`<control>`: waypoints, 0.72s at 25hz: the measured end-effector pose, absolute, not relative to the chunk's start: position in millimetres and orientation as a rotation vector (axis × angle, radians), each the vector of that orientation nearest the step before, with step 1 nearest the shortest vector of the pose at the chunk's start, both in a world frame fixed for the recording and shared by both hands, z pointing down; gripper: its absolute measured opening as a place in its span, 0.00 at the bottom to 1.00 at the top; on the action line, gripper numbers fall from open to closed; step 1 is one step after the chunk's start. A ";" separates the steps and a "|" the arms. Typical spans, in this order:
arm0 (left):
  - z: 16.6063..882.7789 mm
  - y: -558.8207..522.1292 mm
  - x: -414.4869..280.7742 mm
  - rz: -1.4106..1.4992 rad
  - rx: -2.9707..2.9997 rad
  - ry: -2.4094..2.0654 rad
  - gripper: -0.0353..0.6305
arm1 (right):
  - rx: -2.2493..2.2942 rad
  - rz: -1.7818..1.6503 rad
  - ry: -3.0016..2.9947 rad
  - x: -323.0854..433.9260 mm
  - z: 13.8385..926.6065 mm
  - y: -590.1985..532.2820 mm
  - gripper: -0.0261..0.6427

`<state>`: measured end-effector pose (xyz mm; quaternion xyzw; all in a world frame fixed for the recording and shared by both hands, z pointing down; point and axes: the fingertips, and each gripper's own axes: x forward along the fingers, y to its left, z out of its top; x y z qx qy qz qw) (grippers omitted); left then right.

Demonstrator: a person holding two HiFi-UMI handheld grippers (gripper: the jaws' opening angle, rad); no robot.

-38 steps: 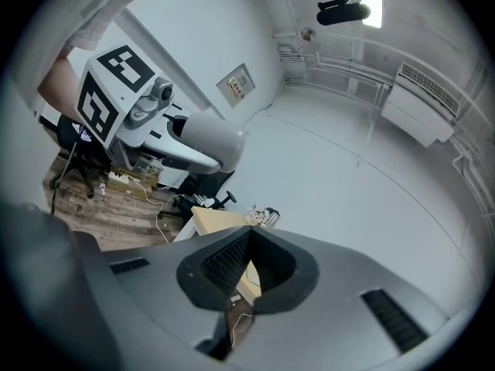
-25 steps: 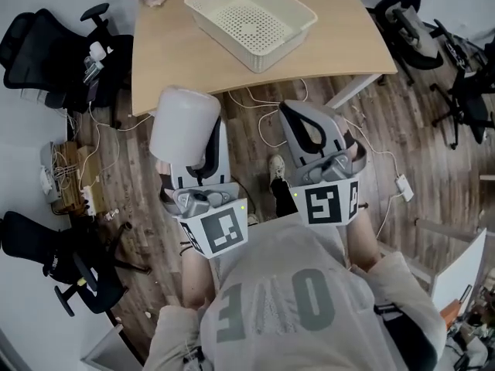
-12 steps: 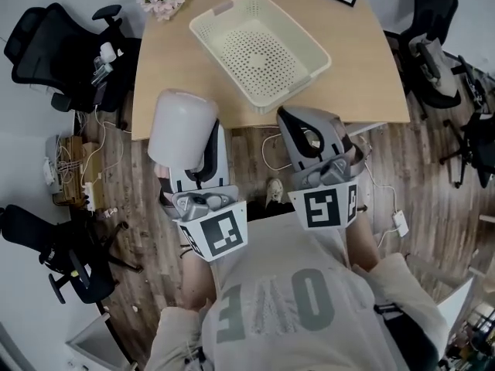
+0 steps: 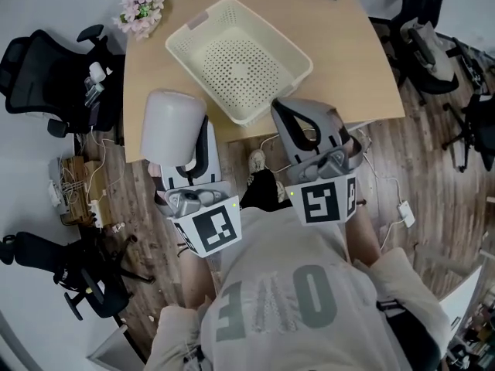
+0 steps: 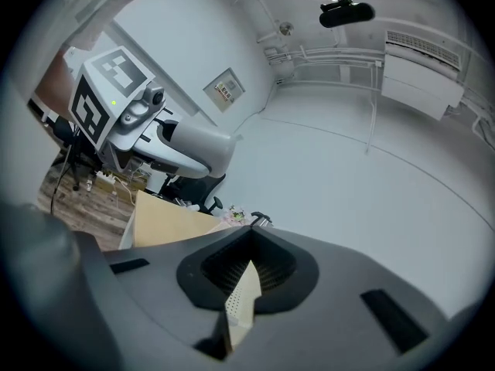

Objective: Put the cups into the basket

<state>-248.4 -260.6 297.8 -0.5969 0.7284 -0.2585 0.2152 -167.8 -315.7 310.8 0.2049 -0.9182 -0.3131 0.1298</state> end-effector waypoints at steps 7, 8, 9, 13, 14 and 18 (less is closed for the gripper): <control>278.8 -303.4 -264.5 -0.687 -1.653 1.981 0.13 | 0.665 -0.927 -2.663 -179.1 296.0 -353.2 0.04; 276.2 -310.2 -268.2 -0.682 -1.657 1.979 0.13 | 0.673 -0.929 -2.663 -182.6 293.8 -359.2 0.04; 274.2 -317.4 -272.1 -0.680 -1.663 1.978 0.13 | 0.680 -0.933 -2.662 -186.4 291.7 -365.1 0.04; 269.4 -345.8 -289.0 -0.703 -1.704 1.983 0.13 | 0.701 -0.937 -2.663 -202.0 283.0 -387.0 0.04; 268.8 -352.6 -292.5 -0.695 -1.713 1.990 0.13 | 0.708 -0.936 -2.663 -205.6 280.8 -392.8 0.04; 272.2 -376.2 -303.8 -0.695 -1.754 1.992 0.13 | 0.747 -0.934 -2.659 -216.0 276.0 -411.9 0.04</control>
